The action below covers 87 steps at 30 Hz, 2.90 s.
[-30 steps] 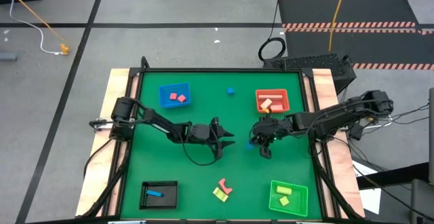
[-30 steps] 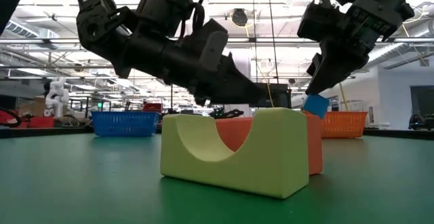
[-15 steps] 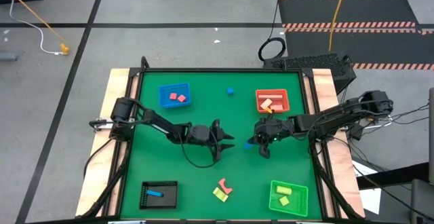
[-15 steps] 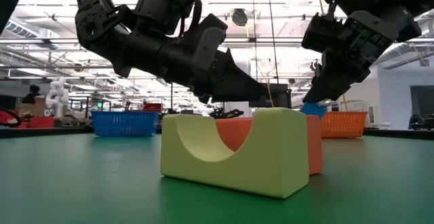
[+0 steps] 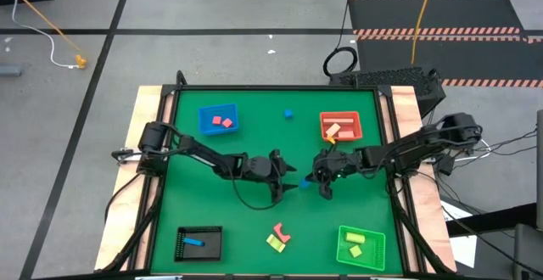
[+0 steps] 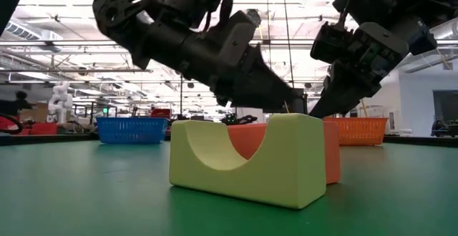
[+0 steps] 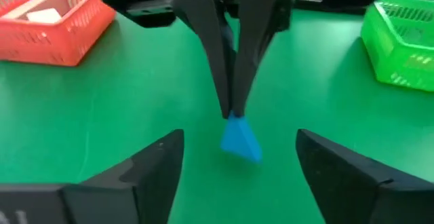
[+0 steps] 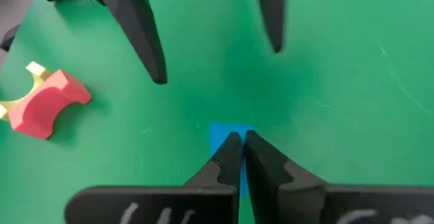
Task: Sort & place blocks by color
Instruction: Put the bottom blue block in the black basket
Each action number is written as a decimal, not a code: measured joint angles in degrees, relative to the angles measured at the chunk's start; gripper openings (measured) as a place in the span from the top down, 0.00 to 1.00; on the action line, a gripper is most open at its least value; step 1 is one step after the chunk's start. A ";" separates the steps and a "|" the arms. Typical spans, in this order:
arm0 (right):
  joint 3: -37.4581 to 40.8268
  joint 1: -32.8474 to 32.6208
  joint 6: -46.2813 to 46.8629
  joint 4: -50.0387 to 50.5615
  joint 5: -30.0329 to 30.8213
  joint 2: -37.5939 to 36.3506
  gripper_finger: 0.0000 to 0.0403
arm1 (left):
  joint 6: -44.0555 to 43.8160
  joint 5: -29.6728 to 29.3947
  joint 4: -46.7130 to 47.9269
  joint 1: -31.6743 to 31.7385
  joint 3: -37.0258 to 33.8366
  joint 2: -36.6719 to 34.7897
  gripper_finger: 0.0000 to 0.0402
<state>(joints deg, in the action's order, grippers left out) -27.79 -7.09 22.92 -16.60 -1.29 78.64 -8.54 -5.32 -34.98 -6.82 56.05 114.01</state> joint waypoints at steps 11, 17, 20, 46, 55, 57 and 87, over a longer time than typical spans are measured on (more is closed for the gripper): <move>-0.01 0.01 -1.68 -6.40 0.08 0.80 1.00 | -1.18 -0.10 -3.23 -0.34 0.76 3.33 0.23; -0.07 -0.02 -4.03 -6.37 1.37 0.82 1.00 | -2.50 0.36 -8.78 -0.60 0.75 6.04 0.29; -0.07 -0.02 -4.73 -7.17 1.32 0.82 1.00 | -2.05 -0.20 -9.44 -0.47 0.77 5.93 0.32; -0.11 0.04 -6.69 -11.67 1.25 0.24 0.99 | -11.07 -0.59 -8.39 0.52 0.66 6.02 0.92; -0.07 0.79 -6.49 -2.14 0.73 -5.07 0.76 | -11.16 -0.74 -9.81 0.37 0.77 5.93 0.92; -0.07 0.79 -6.49 0.21 0.75 -6.92 0.69 | -11.19 -0.77 -9.95 0.37 0.79 5.91 0.92; -0.07 14.09 -19.21 -4.85 10.22 -5.60 0.53 | -56.21 27.88 60.93 -21.62 0.79 -31.29 0.92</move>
<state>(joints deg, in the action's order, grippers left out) -27.86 7.00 3.71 -21.45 8.93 73.04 -64.75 22.56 25.95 -28.45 56.84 82.72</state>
